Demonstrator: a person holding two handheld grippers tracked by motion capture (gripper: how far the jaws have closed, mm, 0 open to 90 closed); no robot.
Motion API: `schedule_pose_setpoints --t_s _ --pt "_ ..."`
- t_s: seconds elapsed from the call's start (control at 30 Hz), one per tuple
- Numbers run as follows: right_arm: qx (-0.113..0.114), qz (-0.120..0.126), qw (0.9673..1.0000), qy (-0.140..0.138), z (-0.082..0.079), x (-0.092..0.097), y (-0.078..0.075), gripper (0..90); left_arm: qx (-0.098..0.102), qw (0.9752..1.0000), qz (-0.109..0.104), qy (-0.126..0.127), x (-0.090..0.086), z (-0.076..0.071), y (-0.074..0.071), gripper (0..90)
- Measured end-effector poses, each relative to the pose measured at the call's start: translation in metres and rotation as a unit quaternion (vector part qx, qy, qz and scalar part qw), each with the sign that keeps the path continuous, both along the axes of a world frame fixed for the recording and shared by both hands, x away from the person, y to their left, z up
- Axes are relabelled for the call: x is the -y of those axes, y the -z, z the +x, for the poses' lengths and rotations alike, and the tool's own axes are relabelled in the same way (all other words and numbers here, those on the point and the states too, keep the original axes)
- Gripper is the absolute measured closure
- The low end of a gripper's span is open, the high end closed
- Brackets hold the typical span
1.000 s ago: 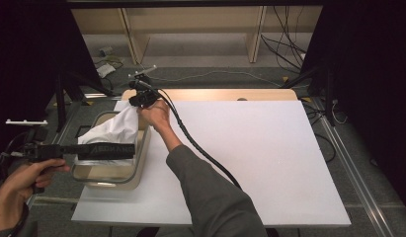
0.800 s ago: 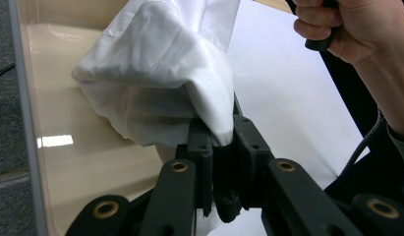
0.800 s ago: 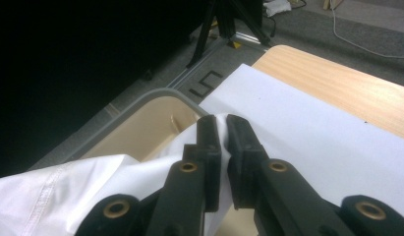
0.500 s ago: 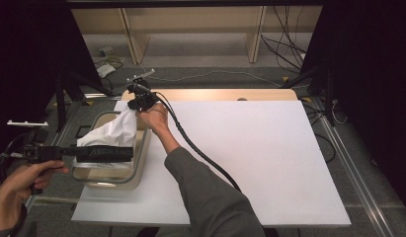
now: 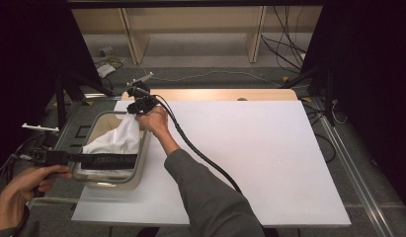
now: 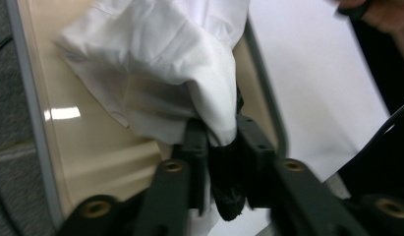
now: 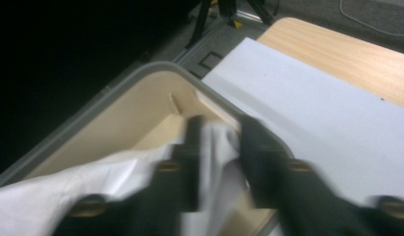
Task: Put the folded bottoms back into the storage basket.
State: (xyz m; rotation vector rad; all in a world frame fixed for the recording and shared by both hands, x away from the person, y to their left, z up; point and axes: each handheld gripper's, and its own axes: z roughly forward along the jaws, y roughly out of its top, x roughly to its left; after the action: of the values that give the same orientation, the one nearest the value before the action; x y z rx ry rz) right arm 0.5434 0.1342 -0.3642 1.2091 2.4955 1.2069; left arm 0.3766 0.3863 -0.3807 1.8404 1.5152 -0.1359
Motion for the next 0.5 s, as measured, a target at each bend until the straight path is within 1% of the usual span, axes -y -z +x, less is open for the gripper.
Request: schedule_pose_setpoints --t_s 0.03,0.07,0.1,0.13,0.17,0.2,0.23,0.27,0.33,0.37,0.4,0.43,0.5 --pt "-0.004 0.002 1.0 0.003 0.001 0.001 0.0 52.9 -0.006 0.9998 0.021 -0.002 0.002 0.001 0.001 47.7" --pt "-0.004 0.007 1.0 0.005 0.002 0.002 0.0 48.8 -0.007 0.9994 0.034 -0.006 0.003 0.001 0.0 35.1" --pt "-0.001 0.01 0.9999 0.009 0.002 0.003 -0.002 46.1 -0.003 0.999 0.043 -0.015 0.004 0.001 -0.002 29.8" --pt "0.003 0.014 0.9998 0.011 0.002 0.005 -0.003 43.4 0.006 0.9984 0.05 -0.025 0.004 0.001 -0.005 24.7" --pt "0.006 0.02 0.9997 0.01 0.002 0.006 -0.005 41.5 0.015 0.9978 0.058 -0.029 0.003 0.001 -0.009 22.8" --pt "0.008 0.024 0.9996 0.009 0.002 0.007 -0.007 39.7 0.027 0.9973 0.059 -0.034 0.004 0.0 -0.013 22.3" --pt "0.011 0.028 0.9995 0.009 0.001 0.008 -0.01 38.1 0.032 0.9971 0.059 -0.036 0.004 -0.001 -0.015 21.1" --pt "0.013 0.029 0.9995 0.008 0.001 0.009 -0.011 37.5 0.044 0.996 0.064 -0.044 0.005 -0.001 -0.018 20.5" --pt "0.016 0.032 0.9993 0.004 0.0 0.012 -0.015 34.8 0.061 0.9941 0.072 -0.055 0.007 0.0 -0.023 20.5" --pt "0.017 0.034 0.9993 0.002 -0.001 0.013 -0.017 34.0 0.072 0.9927 0.076 -0.059 0.009 0.001 -0.025 20.5" --pt "0.023 0.035 0.9991 -0.001 -0.002 0.015 -0.019 32.7 0.08 0.9914 0.082 -0.063 0.012 0.003 -0.026 20.5" --pt "0.026 0.038 0.999 -0.003 -0.004 0.018 -0.021 31.6 0.084 0.9904 0.089 -0.064 0.014 0.004 -0.026 20.5" --pt "0.03 0.044 0.9985 -0.01 -0.006 0.025 -0.025 30.6 0.089 0.9878 0.104 -0.074 0.023 0.01 -0.026 20.5"
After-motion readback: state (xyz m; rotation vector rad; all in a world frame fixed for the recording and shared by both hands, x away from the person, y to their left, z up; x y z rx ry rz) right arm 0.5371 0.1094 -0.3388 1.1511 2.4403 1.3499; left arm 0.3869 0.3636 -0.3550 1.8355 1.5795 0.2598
